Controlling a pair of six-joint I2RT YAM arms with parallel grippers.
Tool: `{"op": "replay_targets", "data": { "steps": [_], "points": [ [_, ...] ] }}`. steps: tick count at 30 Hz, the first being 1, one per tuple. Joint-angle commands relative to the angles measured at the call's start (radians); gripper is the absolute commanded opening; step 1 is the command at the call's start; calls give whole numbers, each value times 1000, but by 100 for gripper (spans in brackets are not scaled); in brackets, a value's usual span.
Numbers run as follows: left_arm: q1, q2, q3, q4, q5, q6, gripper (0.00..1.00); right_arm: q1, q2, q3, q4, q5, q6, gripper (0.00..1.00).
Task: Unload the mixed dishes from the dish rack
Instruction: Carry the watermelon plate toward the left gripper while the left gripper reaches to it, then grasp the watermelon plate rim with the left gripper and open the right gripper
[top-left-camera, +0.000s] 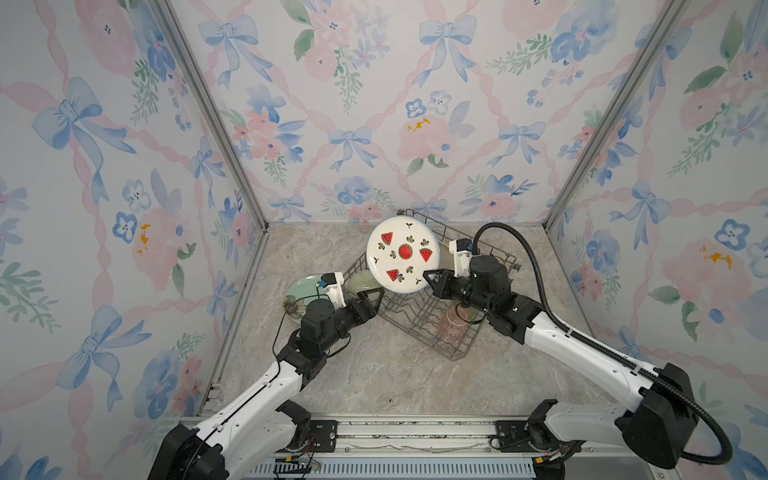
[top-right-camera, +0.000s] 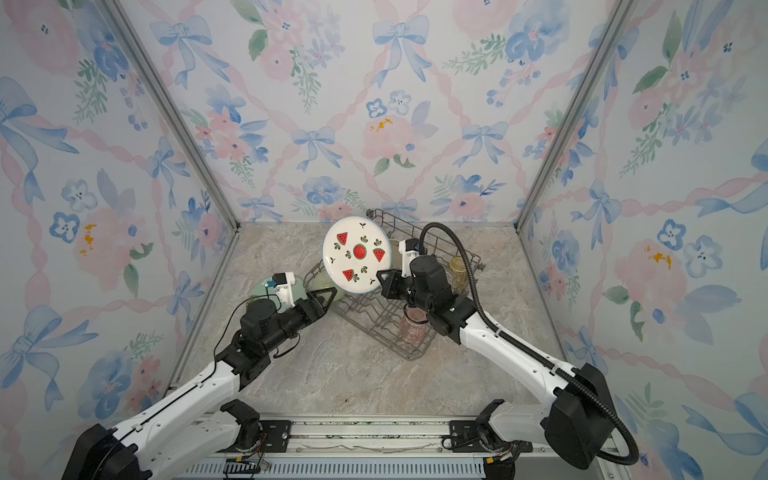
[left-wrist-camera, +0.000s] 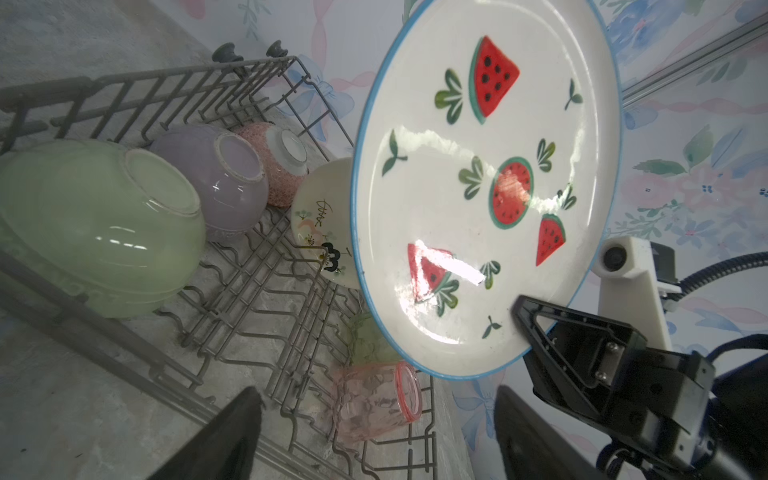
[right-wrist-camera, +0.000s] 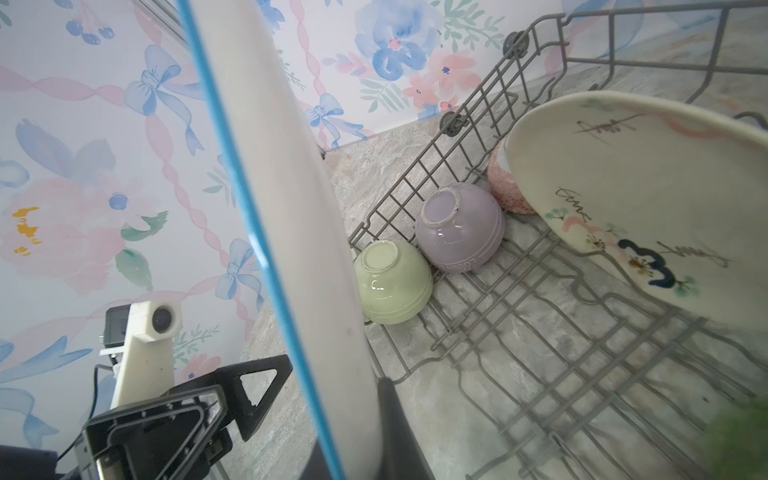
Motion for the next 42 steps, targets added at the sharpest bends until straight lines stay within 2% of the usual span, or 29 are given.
{"op": "replay_targets", "data": {
  "steps": [1, 9, 14, 19, 25, 34, 42],
  "points": [
    [-7, 14, 30, 78, 16, -11, 83, 18, 2, 6, 209, -39, 66, 0],
    [-8, 97, 67, 137, 28, -23, 80, 48, -1, 5, 245, -35, 98, 0],
    [-11, 134, 85, 169, 39, -23, 69, 54, -6, 1, 249, -42, 117, 0],
    [-17, 126, 80, 173, 27, -11, 57, 55, -3, -1, 234, -48, 142, 0],
    [-18, 116, 72, 183, 8, -14, 51, 56, 11, -4, 258, -82, 183, 0],
    [-17, 118, 78, 185, -9, -14, 50, 65, -4, -27, 241, -90, 193, 0],
    [-17, 123, 83, 184, -7, -25, 38, 75, -30, -47, 226, -80, 187, 0]
  ]
}}
